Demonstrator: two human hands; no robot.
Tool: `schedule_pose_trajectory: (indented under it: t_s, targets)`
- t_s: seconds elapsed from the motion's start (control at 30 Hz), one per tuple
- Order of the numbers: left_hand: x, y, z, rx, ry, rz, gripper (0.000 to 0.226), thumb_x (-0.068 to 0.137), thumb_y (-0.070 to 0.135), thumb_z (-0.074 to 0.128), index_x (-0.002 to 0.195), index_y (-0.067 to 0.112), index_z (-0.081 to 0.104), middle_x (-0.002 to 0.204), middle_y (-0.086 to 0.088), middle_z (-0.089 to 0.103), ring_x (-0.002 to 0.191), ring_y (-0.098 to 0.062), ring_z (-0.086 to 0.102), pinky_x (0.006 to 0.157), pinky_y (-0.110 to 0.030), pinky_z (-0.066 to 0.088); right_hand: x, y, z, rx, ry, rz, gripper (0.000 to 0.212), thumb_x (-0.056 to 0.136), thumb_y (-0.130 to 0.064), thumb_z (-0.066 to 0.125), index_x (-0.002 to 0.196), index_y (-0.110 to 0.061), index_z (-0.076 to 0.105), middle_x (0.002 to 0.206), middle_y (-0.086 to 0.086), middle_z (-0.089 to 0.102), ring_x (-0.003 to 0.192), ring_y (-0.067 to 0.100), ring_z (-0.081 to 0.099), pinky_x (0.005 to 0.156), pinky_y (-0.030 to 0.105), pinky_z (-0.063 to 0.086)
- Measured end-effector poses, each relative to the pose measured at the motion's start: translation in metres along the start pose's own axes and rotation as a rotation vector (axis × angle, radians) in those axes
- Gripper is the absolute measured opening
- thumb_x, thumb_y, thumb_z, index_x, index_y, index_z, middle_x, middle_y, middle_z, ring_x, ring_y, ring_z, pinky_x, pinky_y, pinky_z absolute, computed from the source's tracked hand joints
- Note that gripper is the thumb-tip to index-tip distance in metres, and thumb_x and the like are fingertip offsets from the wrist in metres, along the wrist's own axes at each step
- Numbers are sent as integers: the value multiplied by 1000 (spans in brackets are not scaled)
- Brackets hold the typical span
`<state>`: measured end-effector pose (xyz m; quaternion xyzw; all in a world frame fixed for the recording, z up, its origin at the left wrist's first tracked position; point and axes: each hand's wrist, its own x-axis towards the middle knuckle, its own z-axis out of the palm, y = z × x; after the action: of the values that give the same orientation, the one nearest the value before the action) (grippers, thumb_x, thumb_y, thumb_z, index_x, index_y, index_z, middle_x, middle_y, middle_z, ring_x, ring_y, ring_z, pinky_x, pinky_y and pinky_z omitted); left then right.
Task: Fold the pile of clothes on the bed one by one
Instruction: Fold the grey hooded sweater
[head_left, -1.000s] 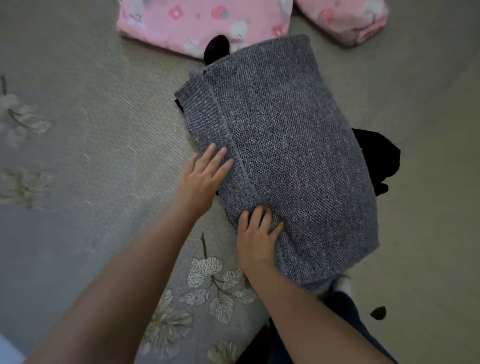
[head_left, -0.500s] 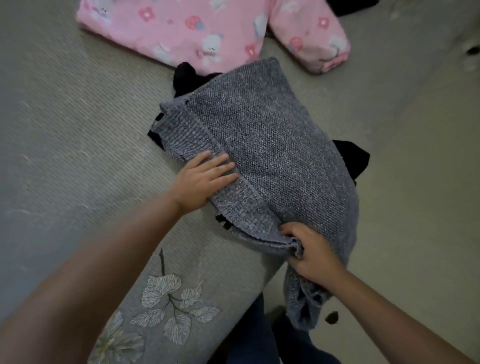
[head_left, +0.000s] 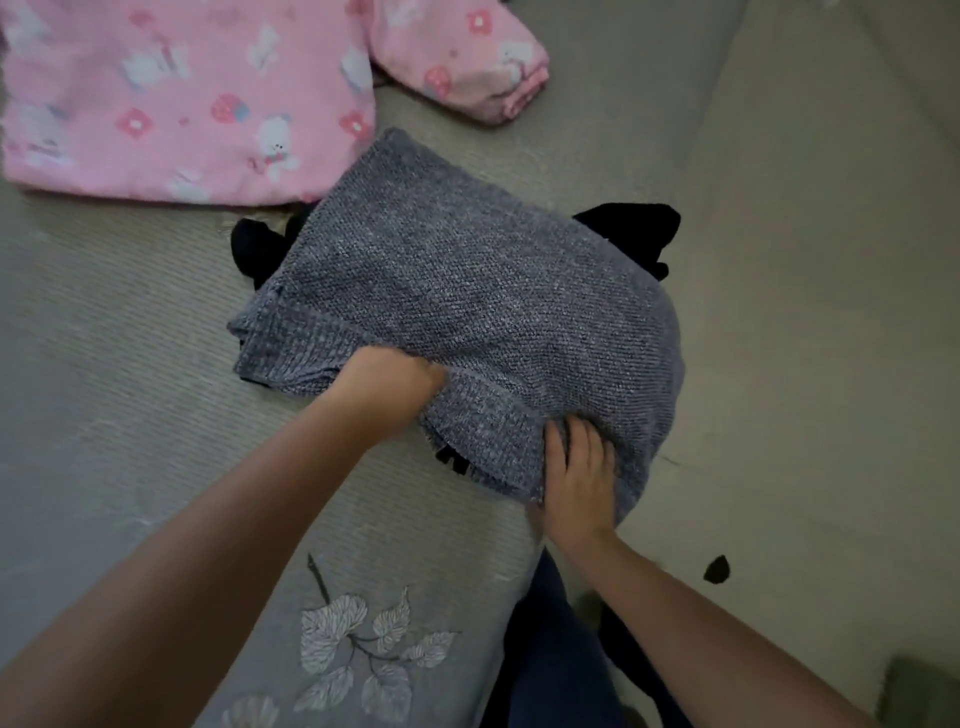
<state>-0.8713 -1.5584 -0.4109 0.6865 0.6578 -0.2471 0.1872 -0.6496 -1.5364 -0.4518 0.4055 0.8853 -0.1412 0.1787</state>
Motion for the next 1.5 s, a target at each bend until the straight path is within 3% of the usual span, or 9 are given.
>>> schedule_pose_trajectory:
  t_s: [0.1,0.27,0.4,0.5,0.7,0.87,1.1,1.37,1.5]
  targets:
    - [-13,5,-11,-18,-8,-52,46,94,7,34,138,13,28,135,-6,46,119,-23,49,82,-31,44,-2,16,-13,124,124,-83,72,28,5,89,97,11,66,96,29,66,84,41,67,65,54,54]
    - [-27,14,-56,26,11,-144,53,99,10,23,146,8,0,155,-7,9,142,-17,13,114,-26,13,-9,61,-75,231,256,-129,71,33,20,83,100,18,61,102,36,61,88,53,60,60,60,51]
    - [-4,29,-141,43,460,-85,41,70,-2,40,102,-14,63,102,-28,66,89,-37,67,67,-41,55,13,113,-151,260,370,-141,70,39,21,81,105,20,57,107,40,57,94,58,55,69,63,46]
    - [21,35,-212,94,523,-129,30,55,-5,58,83,-11,69,82,-24,70,69,-36,69,50,-41,54,42,161,-210,248,381,-123,66,71,16,61,131,13,34,138,34,32,128,50,32,108,46,28]
    - [100,60,-355,101,520,-179,67,84,11,59,139,-6,27,145,-24,31,133,-28,37,109,-30,27,89,279,-325,146,354,-153,70,88,3,43,144,0,3,154,16,3,143,24,4,114,25,-1]
    - [166,75,-474,143,480,-235,58,98,20,29,146,4,0,155,-12,4,143,-21,6,115,-29,-1,124,372,-428,11,447,-108,73,88,2,43,144,0,-4,154,17,-4,143,25,0,115,27,-1]
    - [262,50,-634,194,643,-269,56,98,11,30,146,4,1,155,-11,4,143,-20,4,115,-29,0,204,461,-570,-39,590,-67,77,86,2,46,145,-2,-3,155,15,-3,143,23,1,114,25,2]
    - [394,-40,-808,236,787,-229,51,98,7,26,146,5,6,154,-12,11,142,-21,13,114,-28,6,340,526,-736,-10,659,38,49,84,4,43,132,-1,32,135,16,40,119,27,45,90,32,39]
    - [462,-77,-895,273,862,-198,51,99,9,25,146,6,5,155,-11,10,142,-20,12,114,-27,4,402,567,-802,-6,760,61,62,82,8,42,140,0,22,146,15,29,133,24,31,105,30,30]
